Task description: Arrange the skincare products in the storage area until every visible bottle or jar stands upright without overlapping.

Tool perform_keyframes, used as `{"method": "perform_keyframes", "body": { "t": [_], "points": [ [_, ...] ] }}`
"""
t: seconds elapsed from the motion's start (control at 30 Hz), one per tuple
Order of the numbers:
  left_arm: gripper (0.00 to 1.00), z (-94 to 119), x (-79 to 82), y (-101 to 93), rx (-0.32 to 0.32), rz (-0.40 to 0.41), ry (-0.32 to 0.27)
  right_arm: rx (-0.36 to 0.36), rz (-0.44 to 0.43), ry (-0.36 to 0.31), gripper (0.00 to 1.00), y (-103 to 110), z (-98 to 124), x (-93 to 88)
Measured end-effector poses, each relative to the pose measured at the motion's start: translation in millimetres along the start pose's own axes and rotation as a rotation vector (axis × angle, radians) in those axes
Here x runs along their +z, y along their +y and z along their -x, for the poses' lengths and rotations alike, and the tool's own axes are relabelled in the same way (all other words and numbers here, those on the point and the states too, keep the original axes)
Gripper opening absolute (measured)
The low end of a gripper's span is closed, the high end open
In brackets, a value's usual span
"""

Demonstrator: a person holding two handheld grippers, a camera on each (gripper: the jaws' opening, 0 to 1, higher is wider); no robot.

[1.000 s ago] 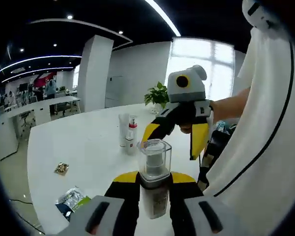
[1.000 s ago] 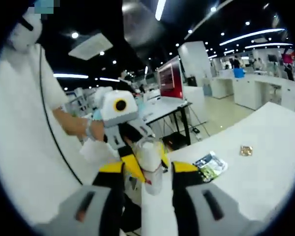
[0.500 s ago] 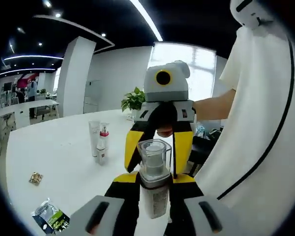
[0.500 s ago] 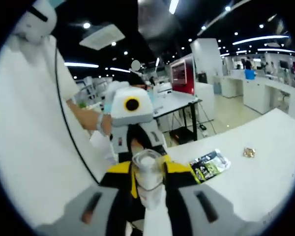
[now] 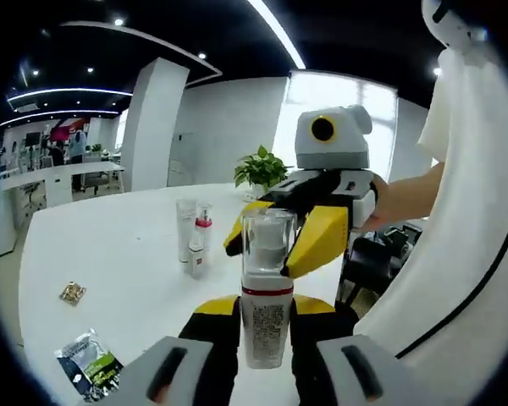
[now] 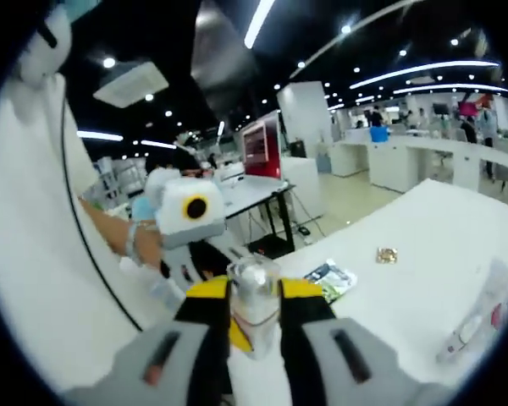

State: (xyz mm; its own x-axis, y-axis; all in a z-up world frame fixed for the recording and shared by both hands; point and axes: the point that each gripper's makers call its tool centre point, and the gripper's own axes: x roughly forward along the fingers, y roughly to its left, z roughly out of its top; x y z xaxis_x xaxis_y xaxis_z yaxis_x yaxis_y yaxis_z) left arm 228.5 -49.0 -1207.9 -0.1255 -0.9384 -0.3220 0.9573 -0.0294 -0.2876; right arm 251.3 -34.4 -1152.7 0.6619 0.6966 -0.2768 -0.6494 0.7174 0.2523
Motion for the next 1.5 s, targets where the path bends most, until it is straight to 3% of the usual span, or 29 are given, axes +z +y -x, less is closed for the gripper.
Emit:
{"method": "perform_keyframes", "body": {
  "t": [0.07, 0.23, 0.3, 0.37, 0.67, 0.73, 0.8, 0.83, 0.97, 1.03, 1.27, 1.37, 1.5],
  "points": [
    [0.21, -2.9, 4.8, 1.9, 0.021, 0.001, -0.032, -0.017, -0.018, -0.011, 0.19, -4.9, 0.9, 0.9],
    [0.20, -6.2, 2.1, 1.8, 0.027, -0.010, -0.001, -0.021, -0.054, -0.020, 0.21, -9.2, 0.1, -3.3],
    [0.20, -6.0, 0.8, 3.2, 0.030, -0.008, 0.002, -0.016, -0.105, 0.035, 0.23, -11.0, -2.5, -16.0],
    [0.20, -5.3, 1.8, 4.5, 0.031, -0.009, 0.000, -0.023, -0.103, 0.060, 0.25, -12.8, -5.4, -22.8],
    [0.20, -9.1, 0.7, 12.5, 0.055, 0.008, 0.004, -0.021, -0.106, 0.059, 0.20, -15.8, -11.7, -27.2],
    [0.21, -11.3, -2.4, 15.7, 0.075, 0.020, 0.016, -0.036, -0.139, 0.049, 0.20, -19.8, -13.4, -30.6],
    [0.22, -11.9, -10.6, 22.1, 0.116, 0.040, 0.038, -0.064, -0.159, 0.047, 0.20, -26.0, -13.6, -36.8],
    [0.27, -10.4, -17.0, 29.0, 0.164, 0.050, 0.050, -0.083, -0.151, 0.048, 0.20, -29.4, -12.8, -39.3],
    [0.45, -2.1, -29.2, 35.9, 0.248, 0.081, 0.047, -0.158, -0.167, 0.042, 0.20, -48.8, 0.2, -51.8],
    [0.45, 0.9, -31.9, 36.2, 0.263, 0.088, 0.045, -0.169, -0.179, 0.032, 0.20, -55.4, 6.0, -54.9],
    [0.45, 17.0, -47.7, 29.3, 0.333, 0.099, 0.073, -0.309, -0.243, 0.034, 0.20, -111.6, 44.4, -88.7],
    [0.49, 20.6, -52.8, 30.1, 0.364, 0.161, 0.092, -0.327, -0.237, 0.047, 0.20, -119.4, 50.9, -95.5],
    [0.50, 22.5, -48.1, 31.3, 0.397, 0.160, 0.047, -0.339, -0.217, 0.063, 0.20, -128.0, 55.8, -102.7]
  ]
}}
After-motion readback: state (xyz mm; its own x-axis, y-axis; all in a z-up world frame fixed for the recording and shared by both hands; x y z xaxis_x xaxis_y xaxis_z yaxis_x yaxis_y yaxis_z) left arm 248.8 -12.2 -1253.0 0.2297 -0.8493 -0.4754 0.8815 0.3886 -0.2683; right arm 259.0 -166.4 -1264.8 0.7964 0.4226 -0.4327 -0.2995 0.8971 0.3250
